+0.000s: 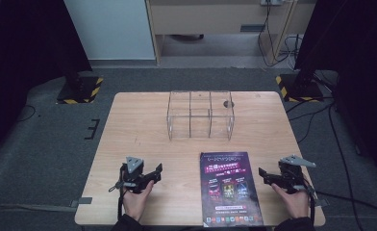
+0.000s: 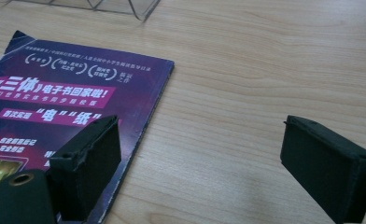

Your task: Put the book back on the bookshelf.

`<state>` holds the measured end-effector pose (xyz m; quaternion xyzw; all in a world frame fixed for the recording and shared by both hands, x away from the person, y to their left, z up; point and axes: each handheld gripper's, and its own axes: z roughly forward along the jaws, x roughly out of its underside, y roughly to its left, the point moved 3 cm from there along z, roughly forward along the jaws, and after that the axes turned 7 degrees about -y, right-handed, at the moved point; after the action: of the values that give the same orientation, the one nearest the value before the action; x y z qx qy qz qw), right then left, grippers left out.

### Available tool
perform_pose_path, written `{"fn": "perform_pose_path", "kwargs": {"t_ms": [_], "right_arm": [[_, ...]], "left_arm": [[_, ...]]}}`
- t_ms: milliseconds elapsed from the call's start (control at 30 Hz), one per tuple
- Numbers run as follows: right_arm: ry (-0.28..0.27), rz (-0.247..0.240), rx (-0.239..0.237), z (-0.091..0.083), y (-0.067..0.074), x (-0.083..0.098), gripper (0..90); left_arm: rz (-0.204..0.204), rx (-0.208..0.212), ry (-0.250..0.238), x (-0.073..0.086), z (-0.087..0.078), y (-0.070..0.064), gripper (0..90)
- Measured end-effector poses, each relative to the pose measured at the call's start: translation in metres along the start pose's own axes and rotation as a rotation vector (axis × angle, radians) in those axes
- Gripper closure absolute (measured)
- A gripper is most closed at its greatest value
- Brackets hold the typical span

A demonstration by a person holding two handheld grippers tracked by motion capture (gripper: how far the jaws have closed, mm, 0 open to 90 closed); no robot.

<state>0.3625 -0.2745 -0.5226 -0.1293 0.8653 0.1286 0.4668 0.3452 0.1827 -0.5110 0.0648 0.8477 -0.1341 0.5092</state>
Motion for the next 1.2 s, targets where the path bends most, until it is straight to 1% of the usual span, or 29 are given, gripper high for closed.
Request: {"fn": "perform_pose_path", "kwargs": {"t_ms": [67,133,167,200,267,300,333,367,400,467,500,533,567,600,633,667,700,733,767,800,833,867,900,933,1033,1067,1133,1167,1200], "right_arm": [[-0.002,-0.008,-0.005,0.000,0.003,0.000,12.2],[-0.006,-0.015,-0.016,0.000,0.006,-0.001,12.2],[-0.003,-0.016,-0.024,0.000,0.007,-0.001,12.1],[-0.003,-0.017,-0.031,0.000,0.009,-0.002,12.1],[-0.002,-0.030,-0.043,0.001,0.013,-0.002,12.1],[-0.002,-0.030,-0.043,0.001,0.013,-0.002,12.1],[0.003,-0.050,-0.046,0.003,0.017,-0.001,12.4],[0.003,-0.050,-0.046,0.003,0.017,-0.001,12.4],[0.012,-0.068,-0.050,0.004,0.022,0.001,14.8],[0.015,-0.074,-0.050,0.005,0.025,0.002,14.9],[0.012,-0.081,-0.052,0.006,0.025,0.003,14.9],[0.012,-0.081,-0.052,0.006,0.025,0.003,14.9],[0.009,-0.068,-0.055,0.007,0.027,0.004,14.9],[0.004,-0.073,-0.058,0.007,0.027,0.005,14.9],[0.004,-0.063,-0.062,0.007,0.028,0.006,14.9],[0.004,-0.063,-0.062,0.007,0.028,0.006,14.9],[-0.003,-0.059,-0.065,0.007,0.029,0.007,14.9],[-0.003,-0.059,-0.065,0.007,0.029,0.007,14.9],[-0.005,-0.062,-0.069,0.008,0.030,0.008,14.9],[-0.005,-0.062,-0.069,0.008,0.030,0.008,14.9],[-0.007,-0.059,-0.069,0.009,0.030,0.008,14.9],[-0.004,-0.051,-0.070,0.009,0.031,0.008,14.9],[-0.004,-0.051,-0.070,0.009,0.031,0.008,14.9],[-0.004,-0.047,-0.076,0.010,0.032,0.009,14.9],[0.000,-0.046,-0.083,0.011,0.033,0.010,14.9],[0.000,-0.041,-0.089,0.012,0.035,0.010,14.7],[0.004,-0.037,-0.095,0.013,0.037,0.010,14.3],[0.006,-0.040,-0.098,0.013,0.038,0.011,14.2],[0.008,-0.037,-0.101,0.014,0.039,0.011,14.0]], "left_arm": [[0.004,0.013,0.002,0.000,0.001,-0.006,24.7],[0.017,0.020,0.005,0.001,0.002,-0.013,24.7],[0.017,0.020,0.005,0.001,0.002,-0.013,24.8],[0.029,0.032,0.007,0.001,0.004,-0.019,24.9],[0.043,0.040,0.012,0.002,0.005,-0.025,25.0],[0.043,0.040,0.012,0.002,0.005,-0.025,25.0],[0.045,0.045,0.015,0.002,0.006,-0.028,25.0],[0.049,0.048,0.014,0.002,0.007,-0.031,25.0],[0.049,0.056,0.013,0.003,0.009,-0.036,25.3],[0.039,0.071,0.021,0.004,0.011,-0.042,25.3],[0.039,0.071,0.021,0.004,0.011,-0.042,25.3],[0.039,0.077,0.022,0.004,0.011,-0.045,25.3],[0.040,0.086,0.024,0.003,0.014,-0.051,25.4],[0.040,0.086,0.024,0.003,0.014,-0.051,25.5],[0.037,0.100,0.023,0.003,0.016,-0.058,25.7],[0.037,0.100,0.023,0.003,0.016,-0.058,25.7],[0.042,0.106,0.026,0.003,0.019,-0.065,25.7],[0.042,0.106,0.026,0.003,0.019,-0.065,25.8],[0.046,0.113,0.031,0.004,0.022,-0.071,26.1],[0.046,0.113,0.031,0.004,0.022,-0.071,26.2],[0.049,0.118,0.039,0.005,0.027,-0.077,26.3],[0.051,0.123,0.045,0.006,0.029,-0.080,26.5],[0.051,0.123,0.045,0.006,0.029,-0.080,26.5],[0.049,0.131,0.054,0.008,0.034,-0.086,26.5],[0.038,0.142,0.063,0.011,0.039,-0.092,26.8],[0.036,0.155,0.077,0.014,0.044,-0.098,27.4],[0.042,0.160,0.091,0.017,0.048,-0.103,27.9],[0.042,0.160,0.091,0.017,0.048,-0.103,28.4],[0.042,0.164,0.098,0.019,0.050,-0.106,29.0]]}}
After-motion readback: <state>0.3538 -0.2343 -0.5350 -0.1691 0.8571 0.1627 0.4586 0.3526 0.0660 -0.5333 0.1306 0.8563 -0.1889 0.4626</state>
